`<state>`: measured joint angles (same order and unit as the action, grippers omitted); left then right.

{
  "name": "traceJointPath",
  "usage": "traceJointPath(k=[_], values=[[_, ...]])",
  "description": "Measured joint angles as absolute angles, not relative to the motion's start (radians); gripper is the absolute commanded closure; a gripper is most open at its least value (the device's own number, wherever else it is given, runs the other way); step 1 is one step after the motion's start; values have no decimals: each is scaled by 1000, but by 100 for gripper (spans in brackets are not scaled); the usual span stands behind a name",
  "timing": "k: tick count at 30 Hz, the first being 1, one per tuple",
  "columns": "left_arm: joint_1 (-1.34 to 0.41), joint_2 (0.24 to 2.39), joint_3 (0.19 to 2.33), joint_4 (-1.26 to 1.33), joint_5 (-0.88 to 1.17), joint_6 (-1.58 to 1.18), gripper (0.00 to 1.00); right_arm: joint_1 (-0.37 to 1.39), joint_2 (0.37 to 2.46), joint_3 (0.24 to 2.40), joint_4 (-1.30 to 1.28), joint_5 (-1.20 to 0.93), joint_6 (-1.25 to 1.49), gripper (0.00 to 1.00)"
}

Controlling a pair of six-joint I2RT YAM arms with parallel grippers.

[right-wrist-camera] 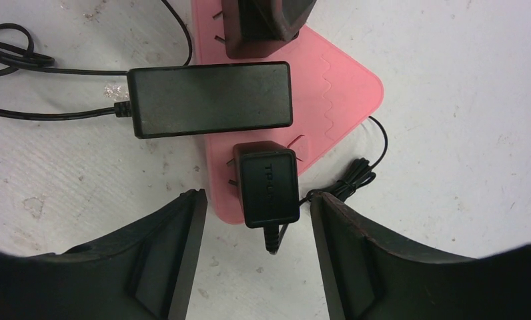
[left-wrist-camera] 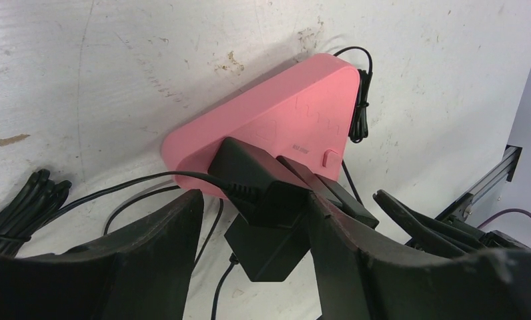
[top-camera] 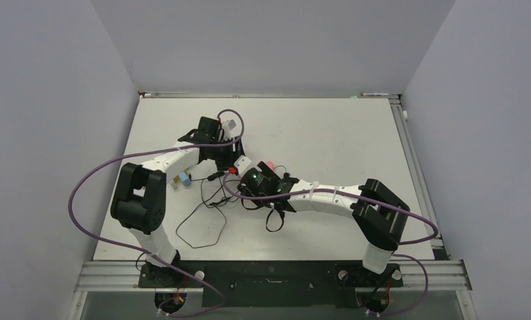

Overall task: Pull the plug off the socket
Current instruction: Remove the plug from the socket.

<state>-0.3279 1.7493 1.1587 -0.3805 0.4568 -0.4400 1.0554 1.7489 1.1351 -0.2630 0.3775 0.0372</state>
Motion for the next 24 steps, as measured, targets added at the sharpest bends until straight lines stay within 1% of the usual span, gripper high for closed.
traceJointPath(k=[2,8,14,18,22,23,24], values=[[-329,1749,1162,-383,456,-438,48,1057,1749,1137,-262,384,37,46],[-336,1749,1169,-383,454,-434,59,1058,1749,1139,-259,389,37,60],[-345,1749,1181,-383,449,-424,74,1058,1749,1139,-255,384,38,73],[-347,1749,1193,-383,433,-410,87,1057,1748,1139,-250,381,45,82],[-350,1748,1205,-382,415,-400,97,1048,1743,1135,-247,373,55,93],[-352,1748,1208,-382,410,-398,100,1045,1741,1132,-244,368,58,95],[-355,1748,1209,-381,405,-395,100,1040,1739,1128,-240,362,62,95]])
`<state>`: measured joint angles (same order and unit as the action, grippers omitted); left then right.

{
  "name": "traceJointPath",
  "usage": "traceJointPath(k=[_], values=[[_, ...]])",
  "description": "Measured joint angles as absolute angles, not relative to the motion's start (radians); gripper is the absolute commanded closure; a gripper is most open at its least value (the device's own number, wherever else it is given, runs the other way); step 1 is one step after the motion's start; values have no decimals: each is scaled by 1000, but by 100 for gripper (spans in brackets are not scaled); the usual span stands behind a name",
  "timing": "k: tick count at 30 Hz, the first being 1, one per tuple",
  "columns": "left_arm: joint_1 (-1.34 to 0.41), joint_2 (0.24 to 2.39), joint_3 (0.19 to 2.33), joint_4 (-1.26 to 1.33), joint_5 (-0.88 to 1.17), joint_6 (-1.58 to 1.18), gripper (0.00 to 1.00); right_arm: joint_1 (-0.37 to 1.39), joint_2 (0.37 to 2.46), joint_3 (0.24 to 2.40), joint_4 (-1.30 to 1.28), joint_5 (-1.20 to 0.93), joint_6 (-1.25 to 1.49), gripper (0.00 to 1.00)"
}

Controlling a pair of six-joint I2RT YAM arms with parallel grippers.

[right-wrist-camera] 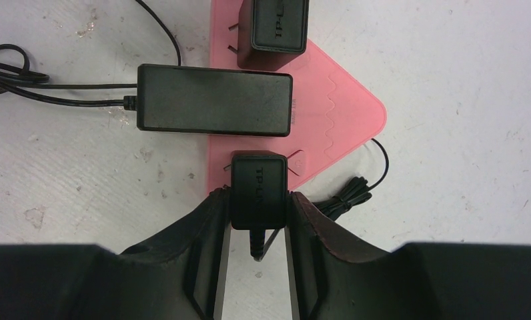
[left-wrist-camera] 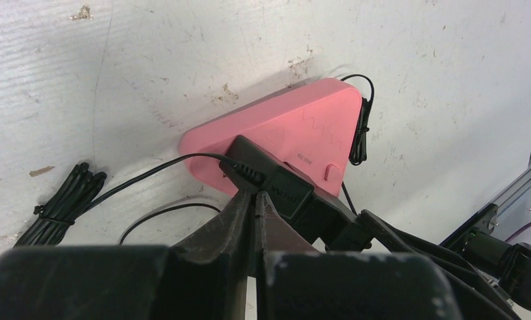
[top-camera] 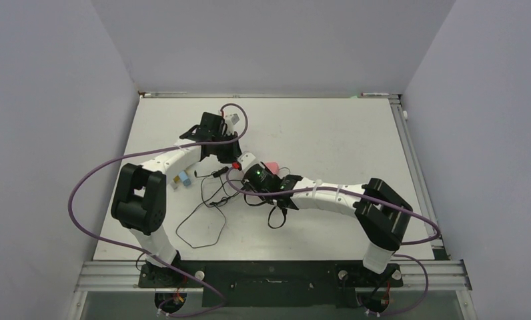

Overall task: Pull the plug off the socket
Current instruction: Remove the plug from the socket.

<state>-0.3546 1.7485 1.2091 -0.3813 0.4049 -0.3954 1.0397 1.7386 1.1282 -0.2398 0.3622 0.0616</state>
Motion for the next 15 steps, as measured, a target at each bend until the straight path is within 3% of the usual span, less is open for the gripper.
traceJointPath(k=[15], values=[[-386,1748,1218,-376,362,-375,100,974,1696,1094,-232,260,88,95]])
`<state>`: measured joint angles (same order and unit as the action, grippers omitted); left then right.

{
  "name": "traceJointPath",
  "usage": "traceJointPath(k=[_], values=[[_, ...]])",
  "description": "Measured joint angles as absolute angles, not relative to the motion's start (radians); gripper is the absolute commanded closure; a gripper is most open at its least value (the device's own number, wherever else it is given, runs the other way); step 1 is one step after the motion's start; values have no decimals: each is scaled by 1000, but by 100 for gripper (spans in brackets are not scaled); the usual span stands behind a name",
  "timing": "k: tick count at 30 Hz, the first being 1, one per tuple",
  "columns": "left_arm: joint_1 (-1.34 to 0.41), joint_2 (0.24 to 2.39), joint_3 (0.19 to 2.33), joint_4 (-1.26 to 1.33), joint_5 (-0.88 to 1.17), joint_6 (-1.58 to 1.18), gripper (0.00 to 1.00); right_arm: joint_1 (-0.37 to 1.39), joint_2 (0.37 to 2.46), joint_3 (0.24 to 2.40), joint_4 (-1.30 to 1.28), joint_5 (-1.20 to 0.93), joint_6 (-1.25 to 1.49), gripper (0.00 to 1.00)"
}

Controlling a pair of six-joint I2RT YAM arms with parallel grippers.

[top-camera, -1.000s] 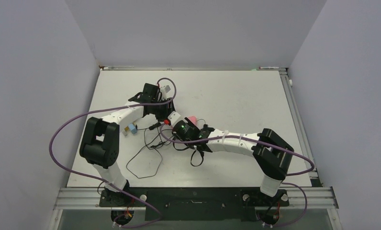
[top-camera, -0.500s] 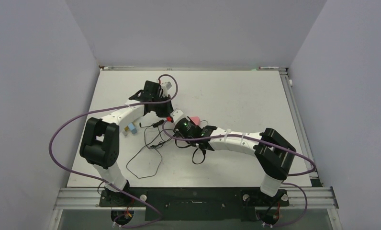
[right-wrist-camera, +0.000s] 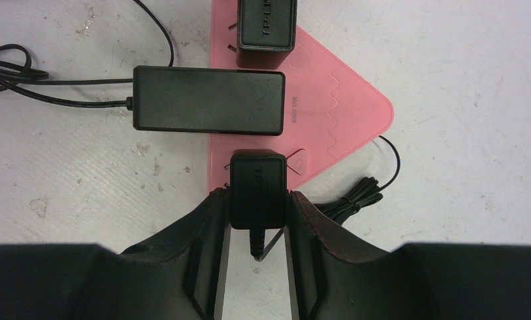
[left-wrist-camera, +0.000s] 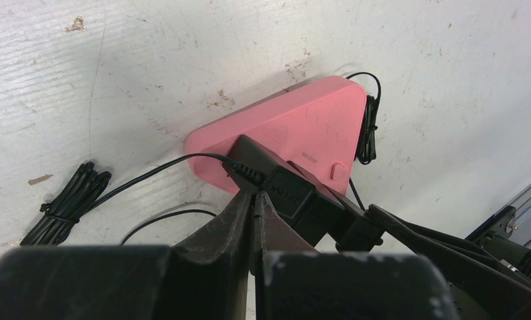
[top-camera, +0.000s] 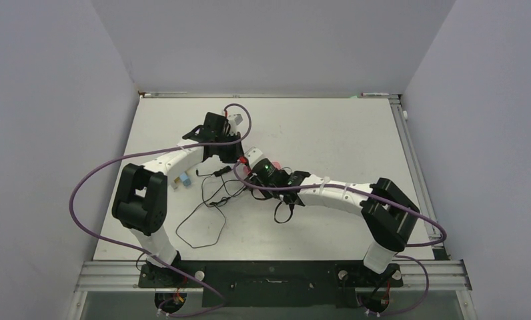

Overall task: Pull the plug off the socket
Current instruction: Remove the plug from the socket.

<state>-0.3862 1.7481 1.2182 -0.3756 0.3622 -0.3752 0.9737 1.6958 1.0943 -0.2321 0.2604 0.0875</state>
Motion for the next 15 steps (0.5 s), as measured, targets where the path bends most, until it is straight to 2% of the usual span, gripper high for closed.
traceJointPath(k=[10,15], values=[[-393,1748,1219,-369,352,-368,100,908,1664,1063,-208,138,117,95],[-395,1748,1219,-367,351,-365,100,908,1660,1058,-202,145,121,95]])
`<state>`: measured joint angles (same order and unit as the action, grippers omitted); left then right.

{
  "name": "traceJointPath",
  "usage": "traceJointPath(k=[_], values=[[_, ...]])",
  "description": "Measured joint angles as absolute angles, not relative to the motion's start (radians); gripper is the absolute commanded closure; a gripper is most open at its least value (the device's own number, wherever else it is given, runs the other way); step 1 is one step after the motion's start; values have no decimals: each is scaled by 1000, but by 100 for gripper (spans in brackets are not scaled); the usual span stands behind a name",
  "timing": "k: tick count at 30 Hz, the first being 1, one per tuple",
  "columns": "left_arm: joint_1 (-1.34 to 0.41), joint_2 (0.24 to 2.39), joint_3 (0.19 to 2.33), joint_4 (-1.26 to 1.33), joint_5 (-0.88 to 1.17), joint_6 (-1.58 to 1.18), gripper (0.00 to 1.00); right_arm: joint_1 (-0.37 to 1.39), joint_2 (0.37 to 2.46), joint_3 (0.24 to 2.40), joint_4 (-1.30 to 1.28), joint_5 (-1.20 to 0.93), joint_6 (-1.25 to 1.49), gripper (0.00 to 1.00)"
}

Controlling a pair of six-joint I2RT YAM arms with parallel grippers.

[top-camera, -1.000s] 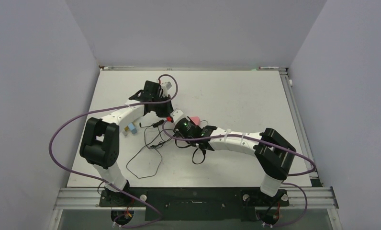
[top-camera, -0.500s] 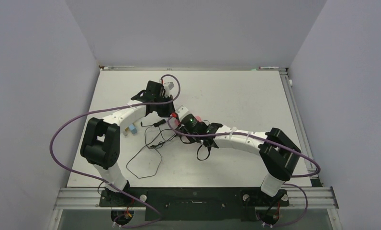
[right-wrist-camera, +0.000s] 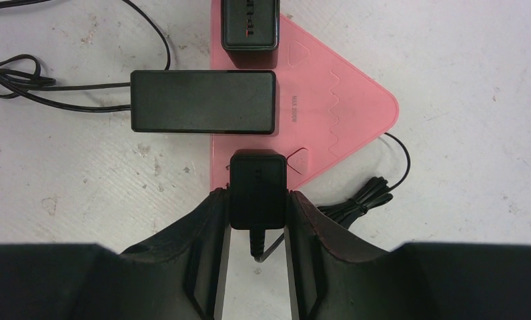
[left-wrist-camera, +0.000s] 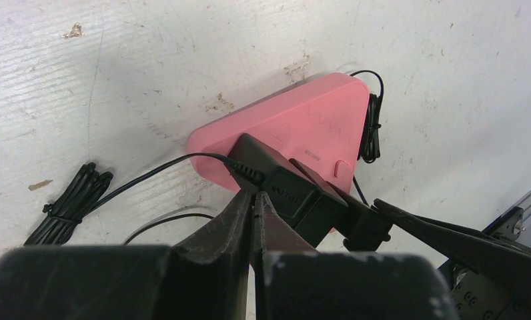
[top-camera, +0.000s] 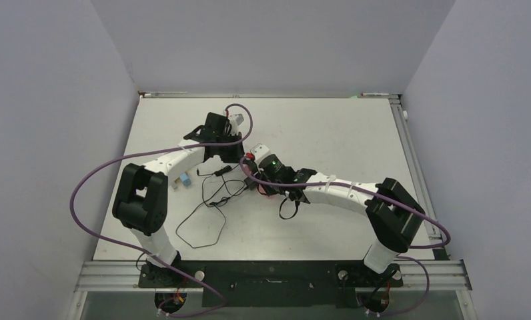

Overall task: Pull the plug off the socket
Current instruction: Remove the plug from the socket.

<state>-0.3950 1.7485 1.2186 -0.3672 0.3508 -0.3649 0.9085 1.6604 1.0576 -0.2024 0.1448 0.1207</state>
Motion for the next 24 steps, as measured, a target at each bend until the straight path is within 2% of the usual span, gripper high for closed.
traceJointPath(k=[24], values=[[-408,1751,1219,-371,356,-365,100,1129,1748,1095,-224,567,109,95]])
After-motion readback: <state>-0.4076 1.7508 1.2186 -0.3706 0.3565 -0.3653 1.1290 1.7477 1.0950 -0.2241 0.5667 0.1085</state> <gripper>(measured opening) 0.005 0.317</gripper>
